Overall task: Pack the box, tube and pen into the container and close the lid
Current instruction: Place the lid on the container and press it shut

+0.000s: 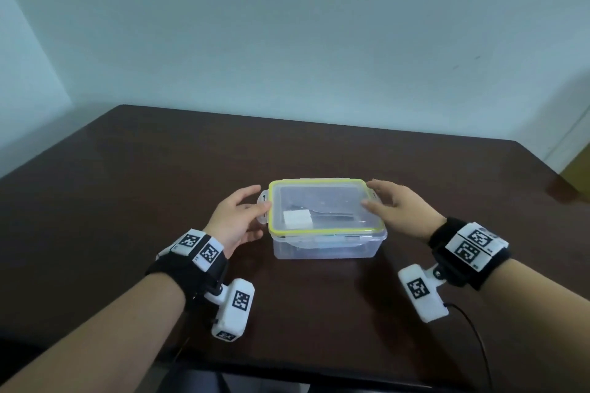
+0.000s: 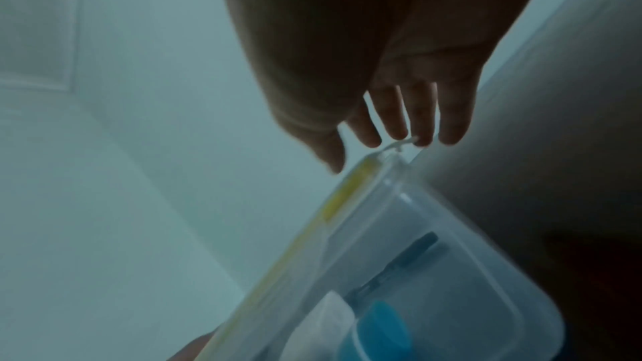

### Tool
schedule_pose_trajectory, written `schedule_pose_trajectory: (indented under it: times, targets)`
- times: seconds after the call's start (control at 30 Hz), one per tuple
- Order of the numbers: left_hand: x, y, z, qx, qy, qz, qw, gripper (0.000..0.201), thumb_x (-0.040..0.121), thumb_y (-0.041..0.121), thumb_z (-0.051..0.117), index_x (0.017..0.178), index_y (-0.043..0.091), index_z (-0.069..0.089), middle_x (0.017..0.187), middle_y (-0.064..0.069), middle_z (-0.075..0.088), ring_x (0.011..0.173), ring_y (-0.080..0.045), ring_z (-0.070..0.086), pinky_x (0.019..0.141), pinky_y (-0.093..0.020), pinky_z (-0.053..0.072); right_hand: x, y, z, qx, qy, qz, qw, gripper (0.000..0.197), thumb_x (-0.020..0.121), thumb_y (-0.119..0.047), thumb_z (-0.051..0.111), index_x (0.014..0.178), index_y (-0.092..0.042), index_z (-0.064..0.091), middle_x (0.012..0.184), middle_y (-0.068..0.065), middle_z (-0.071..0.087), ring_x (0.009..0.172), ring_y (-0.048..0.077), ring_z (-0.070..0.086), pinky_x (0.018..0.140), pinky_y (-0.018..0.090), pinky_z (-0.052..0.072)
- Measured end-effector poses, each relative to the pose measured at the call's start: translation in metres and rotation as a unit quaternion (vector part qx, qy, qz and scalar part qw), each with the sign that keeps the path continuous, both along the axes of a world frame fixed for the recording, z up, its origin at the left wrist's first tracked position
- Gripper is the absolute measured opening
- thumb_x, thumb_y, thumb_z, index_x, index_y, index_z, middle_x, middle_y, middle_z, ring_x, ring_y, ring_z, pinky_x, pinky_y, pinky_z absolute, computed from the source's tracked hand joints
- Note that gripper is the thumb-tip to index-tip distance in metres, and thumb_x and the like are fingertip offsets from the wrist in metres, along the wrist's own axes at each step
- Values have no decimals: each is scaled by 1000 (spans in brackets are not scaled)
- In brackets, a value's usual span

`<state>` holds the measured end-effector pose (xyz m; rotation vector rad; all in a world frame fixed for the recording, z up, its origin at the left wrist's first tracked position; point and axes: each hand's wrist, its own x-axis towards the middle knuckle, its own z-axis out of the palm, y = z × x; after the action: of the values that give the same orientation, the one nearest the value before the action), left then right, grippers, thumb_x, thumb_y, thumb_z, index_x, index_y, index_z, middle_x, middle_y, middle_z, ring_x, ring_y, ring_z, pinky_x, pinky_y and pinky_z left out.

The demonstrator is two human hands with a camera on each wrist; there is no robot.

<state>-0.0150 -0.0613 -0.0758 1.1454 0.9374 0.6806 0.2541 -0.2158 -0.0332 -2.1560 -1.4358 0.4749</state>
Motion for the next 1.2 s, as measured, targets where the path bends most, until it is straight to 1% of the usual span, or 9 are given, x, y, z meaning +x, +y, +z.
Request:
schedule_pose_trajectory:
  times: [0.1,0.2,0.4,0.63,0.73,0.83,0.93,1.1,1.2]
  targets:
    - [7,-2,-3,42,18,35,998,43,88,15,72,131,20,67,113,-11,70,91,-20,66,66,-31,55,8,-1,-17,80,77,-97,989,27,91,-23,63,116,-14,71,97,2,76,80,11,73,75,33,59]
    - [15,-6,-2,46,6,62,997,43,89,11,70,132,13,67,122,-12,71,94,-23,67,74,-37,57,7,-2,-18,129,170,-146,966,17,89,-10,67,103,-4,74,77,9,73,51,8,62,58,27,57]
    - [16,-9,-4,75,21,46,996,46,89,11,71,134,10,66,120,-12,71,91,-23,68,66,-33,58,8,-8,-22,169,258,-184,933,17,84,-9,73,99,-2,74,62,4,66,55,13,57,65,34,54]
    - [9,-5,-13,116,62,44,990,44,90,19,68,134,15,68,83,-7,67,59,-18,54,67,-35,55,-9,-12,-36,190,305,-189,914,24,87,-17,69,109,-8,73,71,7,68,61,16,57,65,35,54]
    - [9,-4,-15,134,75,37,987,44,90,22,66,133,19,69,112,-13,76,55,-16,53,65,-35,54,-14,-14,-39,198,304,-180,914,25,89,-19,66,110,-10,73,89,10,78,68,16,66,64,30,58]
    - [10,-5,-16,154,81,26,984,45,92,19,62,137,19,66,138,-20,62,63,-17,59,67,-35,53,-11,-14,-39,192,189,-173,947,25,90,-24,63,111,-14,74,110,1,68,85,14,67,73,22,52]
    - [12,-9,-16,161,88,30,983,45,93,14,58,138,15,65,104,-14,74,86,-22,67,83,-41,53,-10,-14,-36,144,83,-140,976,30,95,-27,56,117,-14,72,106,-1,61,86,12,61,74,21,44]
    - [16,-5,-9,144,87,42,985,39,89,8,61,126,13,73,70,-2,66,63,-17,55,60,-30,48,-8,-13,-30,119,84,-144,979,32,93,-26,58,119,-13,71,109,-2,70,101,16,65,86,28,47]
    - [16,-6,-6,158,83,44,983,36,88,18,73,124,11,73,69,-2,68,62,-16,61,68,-37,59,-9,-14,-26,118,76,-162,977,27,90,-26,62,110,-14,75,97,-4,73,92,12,66,76,23,46]
